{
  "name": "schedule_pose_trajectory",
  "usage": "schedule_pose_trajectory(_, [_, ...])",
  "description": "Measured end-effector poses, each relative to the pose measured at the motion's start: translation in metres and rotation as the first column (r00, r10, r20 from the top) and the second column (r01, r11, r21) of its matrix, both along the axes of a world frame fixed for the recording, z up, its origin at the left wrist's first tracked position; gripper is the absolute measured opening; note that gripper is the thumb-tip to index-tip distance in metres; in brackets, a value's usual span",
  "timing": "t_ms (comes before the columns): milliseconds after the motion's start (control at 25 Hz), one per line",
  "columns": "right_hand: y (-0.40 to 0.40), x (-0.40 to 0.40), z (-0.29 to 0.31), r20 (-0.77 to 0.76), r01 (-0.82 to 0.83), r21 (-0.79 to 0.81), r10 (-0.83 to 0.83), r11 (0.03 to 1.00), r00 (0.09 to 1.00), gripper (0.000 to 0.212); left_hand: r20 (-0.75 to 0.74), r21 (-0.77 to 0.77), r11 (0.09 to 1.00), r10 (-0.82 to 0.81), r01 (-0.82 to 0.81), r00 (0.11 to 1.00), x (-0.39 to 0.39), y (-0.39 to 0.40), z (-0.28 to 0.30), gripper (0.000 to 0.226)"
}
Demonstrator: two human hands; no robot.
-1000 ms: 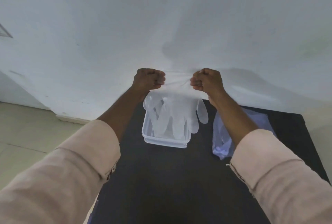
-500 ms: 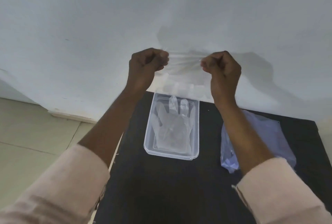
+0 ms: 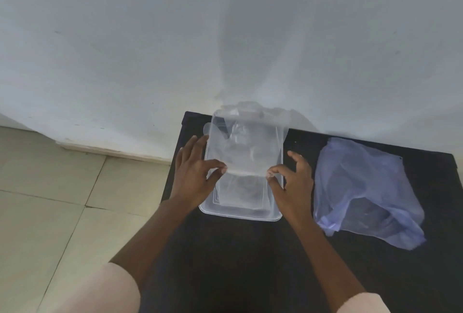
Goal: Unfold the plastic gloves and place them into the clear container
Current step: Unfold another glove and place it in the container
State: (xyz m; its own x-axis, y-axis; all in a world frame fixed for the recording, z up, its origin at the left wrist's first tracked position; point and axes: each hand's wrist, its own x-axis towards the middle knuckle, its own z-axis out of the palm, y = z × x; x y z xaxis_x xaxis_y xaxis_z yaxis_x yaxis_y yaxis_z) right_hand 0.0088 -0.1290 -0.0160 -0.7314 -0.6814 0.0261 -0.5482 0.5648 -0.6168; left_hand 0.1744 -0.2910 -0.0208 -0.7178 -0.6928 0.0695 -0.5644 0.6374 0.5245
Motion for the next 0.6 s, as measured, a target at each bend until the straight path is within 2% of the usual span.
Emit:
schedule_pose_trajectory(360, [0.000, 0.004, -0.007, 0.063, -0.014, 0.250, -0.002, 0.968, 0.998, 0.007, 0.369, -0.015, 0.999, 0.041, -0.038, 0.928, -0.006, 0.017, -0.002, 0.021])
schedule_pose_trajectory(600, [0.002, 0.004, -0.005, 0.050, -0.053, 0.351, 0.038, 0.935, 0.998, 0.010, 0.508, -0.031, 0.998, 0.067, -0.059, 0.859, -0.007, 0.024, 0.001, 0.026])
